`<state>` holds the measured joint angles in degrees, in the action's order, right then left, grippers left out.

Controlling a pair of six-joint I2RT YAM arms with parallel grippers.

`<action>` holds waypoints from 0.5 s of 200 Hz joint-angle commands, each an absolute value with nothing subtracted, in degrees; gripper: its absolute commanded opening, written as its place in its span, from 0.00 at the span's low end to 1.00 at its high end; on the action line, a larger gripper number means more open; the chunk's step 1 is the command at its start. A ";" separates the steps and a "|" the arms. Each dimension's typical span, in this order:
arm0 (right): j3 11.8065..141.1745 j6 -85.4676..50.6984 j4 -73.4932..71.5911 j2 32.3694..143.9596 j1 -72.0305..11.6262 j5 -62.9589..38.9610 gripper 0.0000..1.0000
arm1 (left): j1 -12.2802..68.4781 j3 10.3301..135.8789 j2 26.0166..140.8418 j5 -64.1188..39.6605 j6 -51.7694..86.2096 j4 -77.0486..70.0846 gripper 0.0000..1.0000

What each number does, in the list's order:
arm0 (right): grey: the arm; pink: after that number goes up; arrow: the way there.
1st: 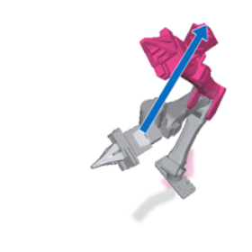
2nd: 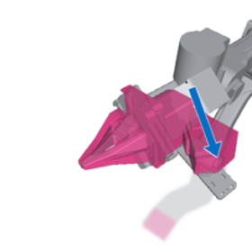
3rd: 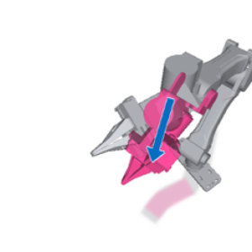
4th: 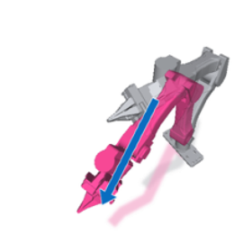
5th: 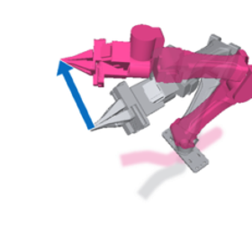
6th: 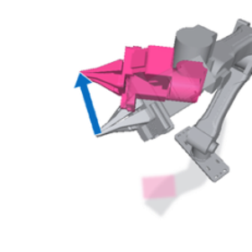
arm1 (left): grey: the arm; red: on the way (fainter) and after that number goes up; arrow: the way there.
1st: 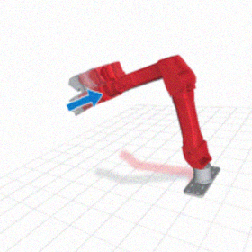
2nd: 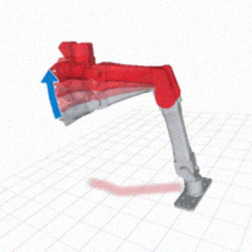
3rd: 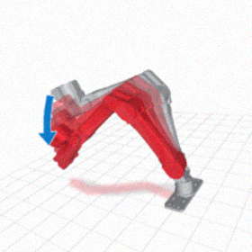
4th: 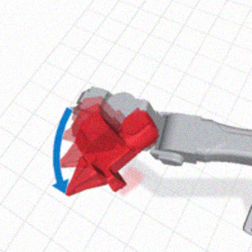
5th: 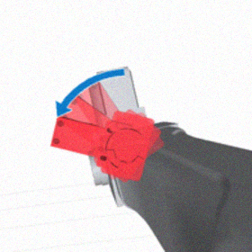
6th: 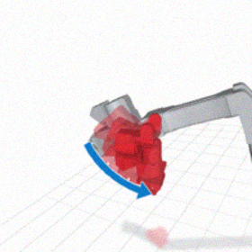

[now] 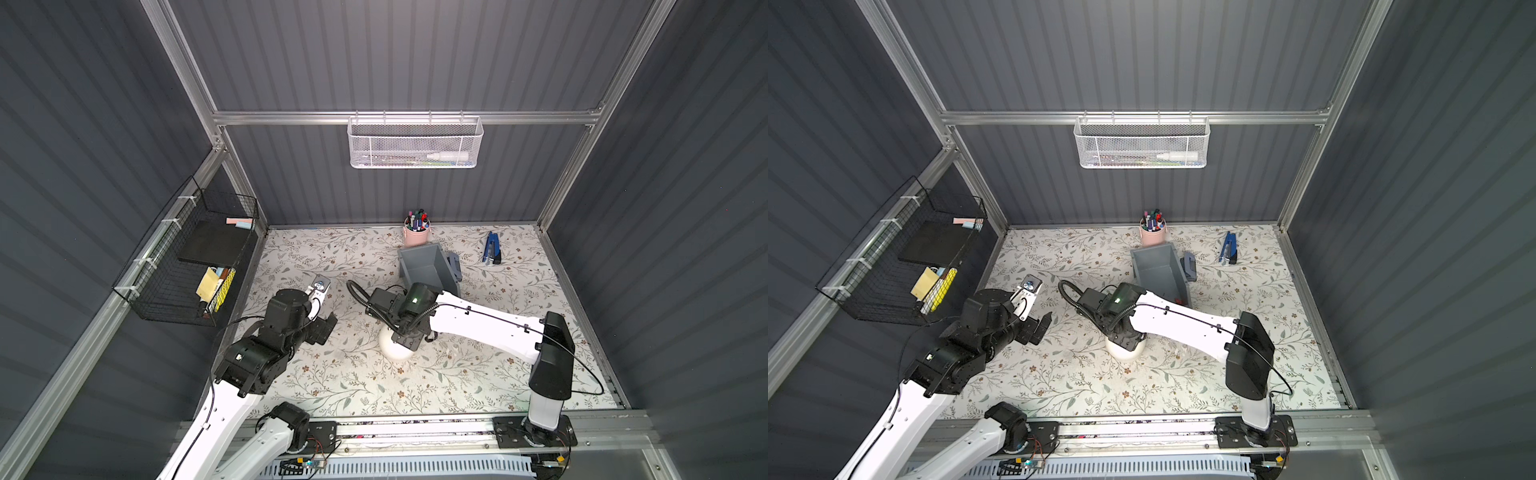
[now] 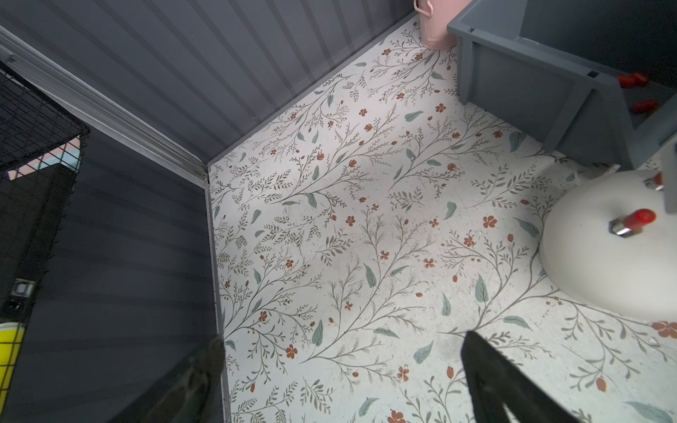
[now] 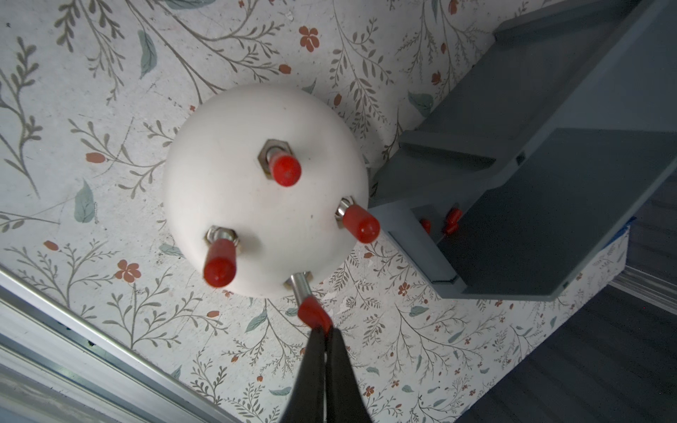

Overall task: Cover the protruding screws with screw protection sleeves
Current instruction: Attach the screw protection sleeve to the screw.

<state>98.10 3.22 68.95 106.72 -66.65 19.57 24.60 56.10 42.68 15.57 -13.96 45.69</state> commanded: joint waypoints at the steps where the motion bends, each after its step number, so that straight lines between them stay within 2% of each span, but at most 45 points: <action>1: 97.20 4.11 69.75 106.76 -66.93 18.90 0.01 | 24.26 55.64 42.68 16.24 -14.68 45.35 0.99; 29: 97.64 4.16 70.17 107.20 -67.41 20.10 0.05 | 24.26 55.66 42.71 16.17 -14.68 45.35 0.99; 46: 97.88 3.71 70.05 107.15 -67.63 20.82 0.11 | 24.25 55.68 42.69 16.17 -14.69 45.35 1.00; 100: 96.77 3.70 68.47 106.10 -68.81 20.46 0.17 | 24.26 55.55 42.56 15.94 -14.34 45.35 0.99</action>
